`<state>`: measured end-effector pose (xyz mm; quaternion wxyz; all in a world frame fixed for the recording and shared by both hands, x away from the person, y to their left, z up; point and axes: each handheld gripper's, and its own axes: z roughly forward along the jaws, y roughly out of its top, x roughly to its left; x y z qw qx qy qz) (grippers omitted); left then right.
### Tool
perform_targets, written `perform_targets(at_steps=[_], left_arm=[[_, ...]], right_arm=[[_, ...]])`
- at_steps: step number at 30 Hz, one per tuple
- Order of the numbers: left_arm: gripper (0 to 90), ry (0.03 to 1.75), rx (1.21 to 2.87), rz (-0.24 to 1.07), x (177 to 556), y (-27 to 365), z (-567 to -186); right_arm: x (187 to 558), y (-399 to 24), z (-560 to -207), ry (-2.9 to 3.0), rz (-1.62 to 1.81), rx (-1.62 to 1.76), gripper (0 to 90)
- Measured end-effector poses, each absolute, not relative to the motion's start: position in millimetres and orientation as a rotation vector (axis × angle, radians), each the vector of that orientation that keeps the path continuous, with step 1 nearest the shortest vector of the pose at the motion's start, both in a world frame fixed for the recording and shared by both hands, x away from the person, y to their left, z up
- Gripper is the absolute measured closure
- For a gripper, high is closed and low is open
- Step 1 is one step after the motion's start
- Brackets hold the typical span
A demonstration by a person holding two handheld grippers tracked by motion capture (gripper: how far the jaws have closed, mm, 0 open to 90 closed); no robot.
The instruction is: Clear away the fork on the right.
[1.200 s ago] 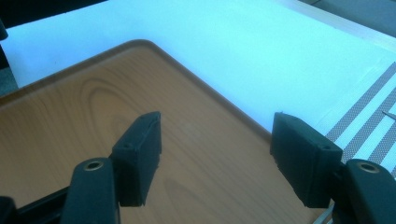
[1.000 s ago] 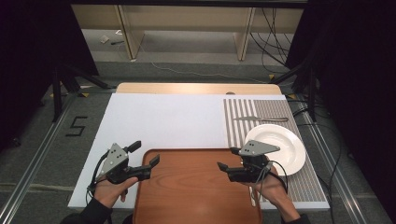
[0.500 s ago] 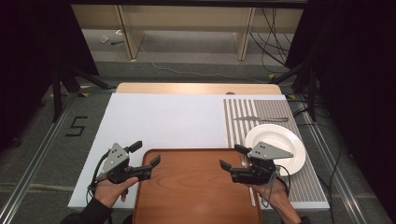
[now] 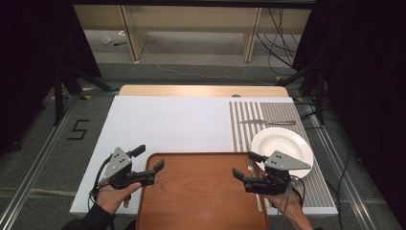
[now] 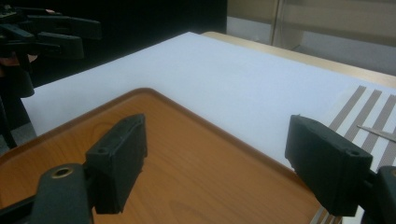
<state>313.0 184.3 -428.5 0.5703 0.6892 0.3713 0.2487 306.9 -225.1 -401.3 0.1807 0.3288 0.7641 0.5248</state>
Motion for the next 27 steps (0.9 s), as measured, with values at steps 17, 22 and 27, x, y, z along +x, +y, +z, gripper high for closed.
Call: perform_targets(at_steps=[17,22,27], left_arm=[[16.1,0.869,1.619,0.58,312.3,184.7,-428.8],[16.0,0.871,1.621,0.581,312.5,184.3,-429.0],[16.0,0.872,1.617,0.582,313.0,184.5,-429.0]], right_arm=[[303.1,-226.5,-404.8,2.193,1.472,0.93,17.0],[303.2,-226.8,-404.2,2.185,1.471,0.933,16.4],[303.8,-226.5,-404.5,2.185,1.466,0.934,16.0]])
